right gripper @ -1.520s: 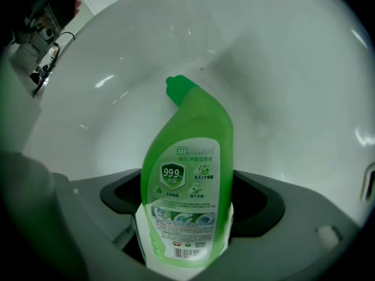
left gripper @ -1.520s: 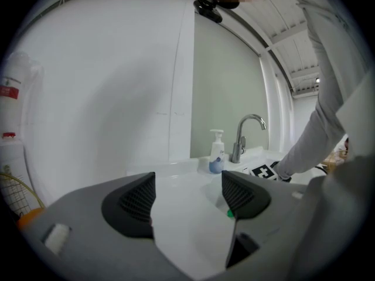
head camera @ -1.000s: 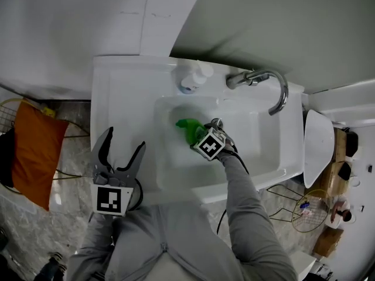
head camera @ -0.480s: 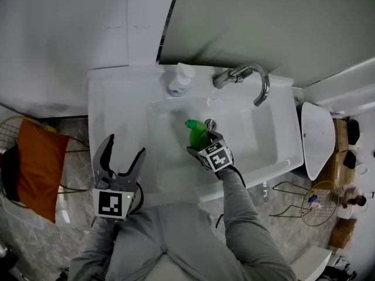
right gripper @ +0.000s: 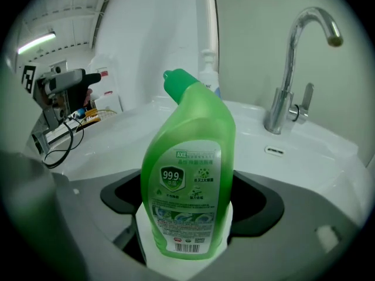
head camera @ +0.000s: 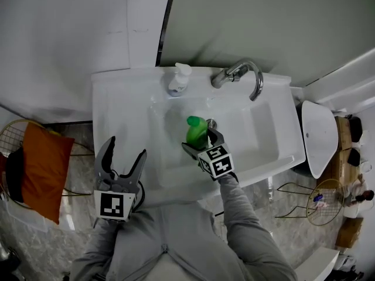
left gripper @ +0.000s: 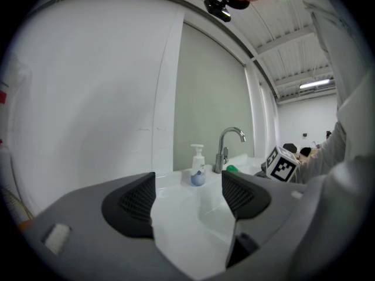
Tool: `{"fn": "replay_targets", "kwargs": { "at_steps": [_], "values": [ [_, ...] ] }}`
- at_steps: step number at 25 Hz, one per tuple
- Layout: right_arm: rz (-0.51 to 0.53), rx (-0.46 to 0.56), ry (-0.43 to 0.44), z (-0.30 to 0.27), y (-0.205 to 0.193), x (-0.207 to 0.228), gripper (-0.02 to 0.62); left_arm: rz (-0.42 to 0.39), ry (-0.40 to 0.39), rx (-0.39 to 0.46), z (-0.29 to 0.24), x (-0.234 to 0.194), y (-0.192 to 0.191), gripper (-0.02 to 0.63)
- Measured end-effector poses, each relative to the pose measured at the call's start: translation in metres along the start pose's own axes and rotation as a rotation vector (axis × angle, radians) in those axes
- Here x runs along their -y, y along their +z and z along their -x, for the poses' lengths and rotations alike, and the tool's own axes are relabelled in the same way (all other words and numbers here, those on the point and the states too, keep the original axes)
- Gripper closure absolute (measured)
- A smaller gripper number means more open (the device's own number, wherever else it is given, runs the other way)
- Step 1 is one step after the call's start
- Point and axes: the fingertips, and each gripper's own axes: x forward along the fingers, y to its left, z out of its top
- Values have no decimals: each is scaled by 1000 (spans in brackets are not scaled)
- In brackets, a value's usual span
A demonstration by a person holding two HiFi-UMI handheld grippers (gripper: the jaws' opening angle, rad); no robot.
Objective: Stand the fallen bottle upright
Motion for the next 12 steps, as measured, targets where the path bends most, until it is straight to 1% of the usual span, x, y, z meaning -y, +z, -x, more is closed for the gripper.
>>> {"fn": "replay_targets", "kwargs": {
  "at_steps": [3,7,12],
  "values": [
    [35,84,26,1,35,-18,163,-3,17,2,8,-3,1,224],
    [87,195,81,-2,86,-47,163,-3,49,8,18,-9,2,224],
    [141,302,142,-15,142,-78,163,0,108,26,31,-21,6,224]
  ]
}}
